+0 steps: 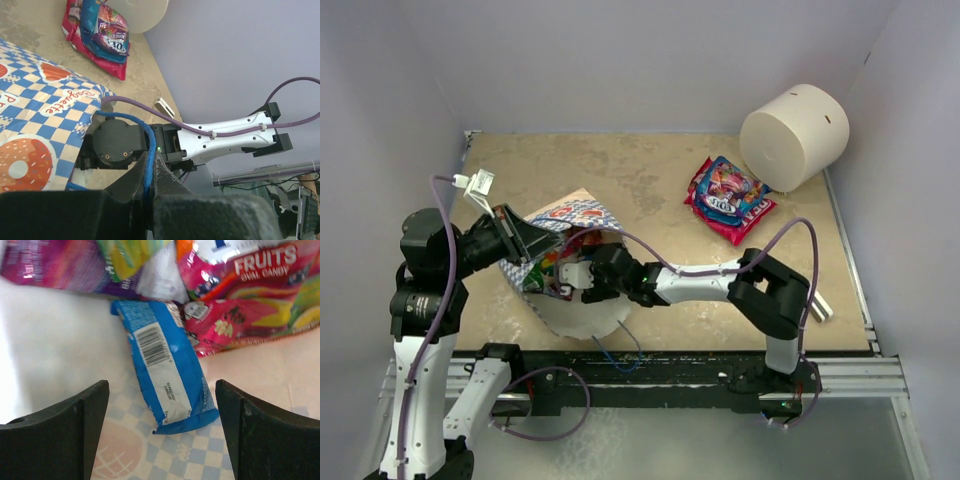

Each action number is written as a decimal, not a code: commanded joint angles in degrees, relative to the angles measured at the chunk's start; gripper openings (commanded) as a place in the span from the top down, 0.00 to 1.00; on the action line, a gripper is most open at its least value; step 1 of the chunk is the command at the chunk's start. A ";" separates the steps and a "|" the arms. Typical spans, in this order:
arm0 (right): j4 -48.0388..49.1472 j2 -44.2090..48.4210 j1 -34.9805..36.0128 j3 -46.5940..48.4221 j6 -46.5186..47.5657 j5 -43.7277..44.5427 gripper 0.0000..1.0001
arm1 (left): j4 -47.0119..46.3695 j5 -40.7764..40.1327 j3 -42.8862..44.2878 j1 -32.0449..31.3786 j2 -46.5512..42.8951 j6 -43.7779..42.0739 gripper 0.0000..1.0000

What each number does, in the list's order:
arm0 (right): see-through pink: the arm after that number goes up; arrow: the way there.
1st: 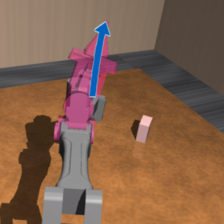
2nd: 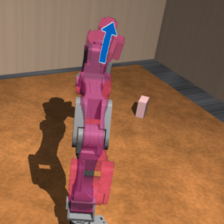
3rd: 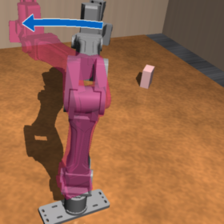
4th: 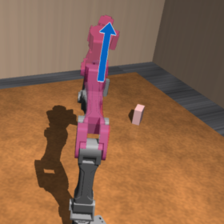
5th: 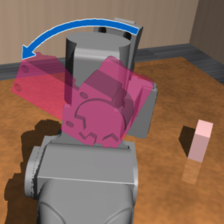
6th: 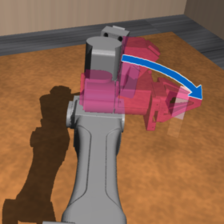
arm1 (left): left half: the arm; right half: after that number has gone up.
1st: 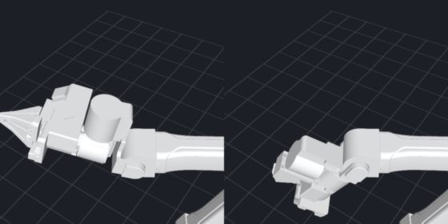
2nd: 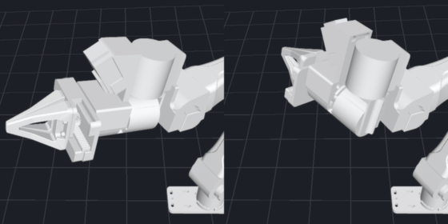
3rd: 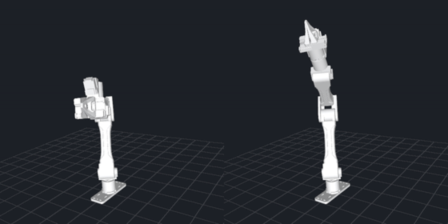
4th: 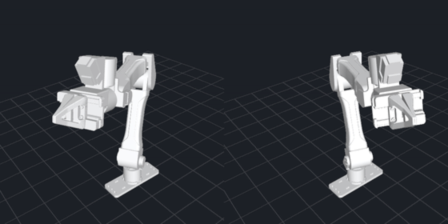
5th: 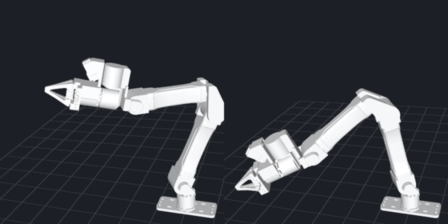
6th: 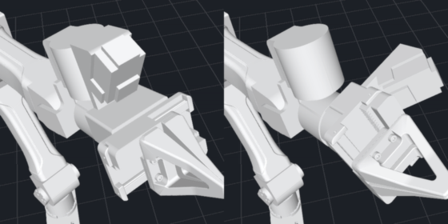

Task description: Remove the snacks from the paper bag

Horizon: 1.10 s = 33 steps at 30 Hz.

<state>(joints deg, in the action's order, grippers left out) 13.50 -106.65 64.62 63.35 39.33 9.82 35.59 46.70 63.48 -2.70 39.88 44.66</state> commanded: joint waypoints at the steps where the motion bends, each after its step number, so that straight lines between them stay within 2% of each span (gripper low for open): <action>1: 2.36 -2.14 -1.94 3.26 3.82 4.91 0.12 | -3.32 1.55 -1.17 -0.11 -0.36 2.53 1.00; 7: 3.27 -6.33 -3.41 5.67 7.10 4.61 0.21 | -3.65 2.21 -1.43 -0.11 0.14 2.63 1.00; 9: 3.44 -7.34 -3.81 6.42 6.24 3.82 0.35 | -3.16 2.19 -1.41 -0.11 -0.03 2.47 1.00; 13: 4.01 -7.68 -3.81 6.68 4.86 2.90 0.54 | -1.83 1.63 -1.33 -0.11 -0.74 2.03 1.00; 18: 2.83 -5.25 -3.80 6.00 4.32 1.22 0.69 | -0.60 0.37 -1.33 -0.11 -1.36 1.92 1.00; 23: 0.33 -0.66 -3.63 5.27 4.47 -4.67 0.83 | 0.21 -1.26 -1.26 -0.11 -1.48 2.09 1.00; 26: -1.74 3.04 -3.19 4.09 2.63 -7.56 0.88 | 0.69 -2.50 -1.20 -0.11 -1.65 2.01 1.00; 33: -6.29 15.94 -0.11 -2.28 -0.70 -15.54 0.93 | 0.29 -4.73 -1.09 -0.11 -0.78 1.75 1.00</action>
<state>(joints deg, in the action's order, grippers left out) 10.00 -98.02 62.61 63.72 42.22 0.86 37.52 43.83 62.00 -2.72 38.74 46.50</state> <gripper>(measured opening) 0.152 0.009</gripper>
